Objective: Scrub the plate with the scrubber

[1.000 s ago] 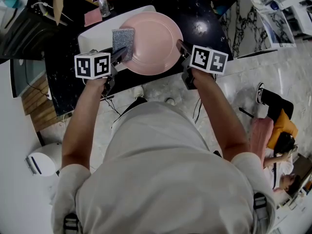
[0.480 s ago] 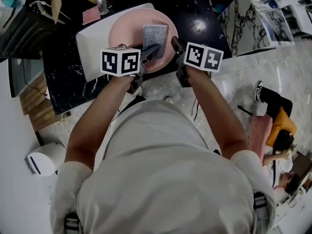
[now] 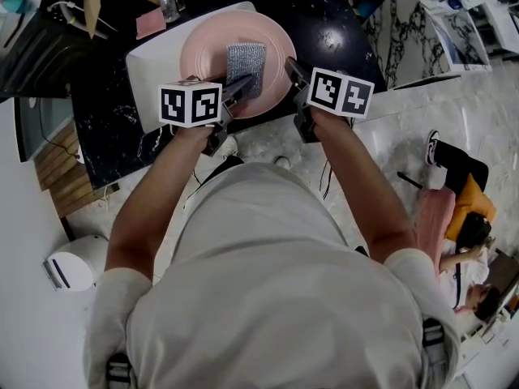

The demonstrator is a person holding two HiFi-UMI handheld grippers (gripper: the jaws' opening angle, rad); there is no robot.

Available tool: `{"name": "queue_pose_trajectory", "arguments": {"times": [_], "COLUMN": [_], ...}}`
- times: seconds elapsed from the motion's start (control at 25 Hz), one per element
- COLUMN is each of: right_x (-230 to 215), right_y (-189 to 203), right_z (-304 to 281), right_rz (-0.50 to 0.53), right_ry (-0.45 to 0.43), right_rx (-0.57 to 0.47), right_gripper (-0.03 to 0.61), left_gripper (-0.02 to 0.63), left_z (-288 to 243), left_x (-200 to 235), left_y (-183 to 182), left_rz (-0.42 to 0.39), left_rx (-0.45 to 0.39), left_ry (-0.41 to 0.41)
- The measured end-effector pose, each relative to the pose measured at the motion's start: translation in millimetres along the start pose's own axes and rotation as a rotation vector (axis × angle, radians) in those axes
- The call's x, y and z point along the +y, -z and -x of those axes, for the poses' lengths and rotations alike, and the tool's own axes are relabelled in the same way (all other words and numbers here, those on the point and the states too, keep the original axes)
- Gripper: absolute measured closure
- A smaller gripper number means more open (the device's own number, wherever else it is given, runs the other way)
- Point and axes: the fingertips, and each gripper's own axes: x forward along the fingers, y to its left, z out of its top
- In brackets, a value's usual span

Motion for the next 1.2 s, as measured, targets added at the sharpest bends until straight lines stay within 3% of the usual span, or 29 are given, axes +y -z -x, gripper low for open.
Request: {"name": "queue_pose_trajectory", "arguments": {"times": [0.32, 0.68, 1.2], "right_x": [-8.4, -16.6, -10.1], "right_y": [-5.2, -4.3, -4.7], "right_z": [4.0, 6.5, 2.6], "right_rz": [-0.006, -0.013, -0.017], "right_ry": [0.01, 0.024, 0.015], "right_rx": [-0.008, -0.011, -0.015], "right_gripper": [0.552, 0.552, 0.555], "left_gripper": [0.543, 0.543, 0.543], "left_z": [29.5, 61.6, 17.3], "left_x": [30.3, 64.1, -14.6], "left_y": [10.7, -4.6, -2.2], "left_rz": [-0.071, -0.096, -0.071], "left_rx": [0.053, 0.014, -0.01], "left_ry": [-0.086, -0.189, -0.009]}}
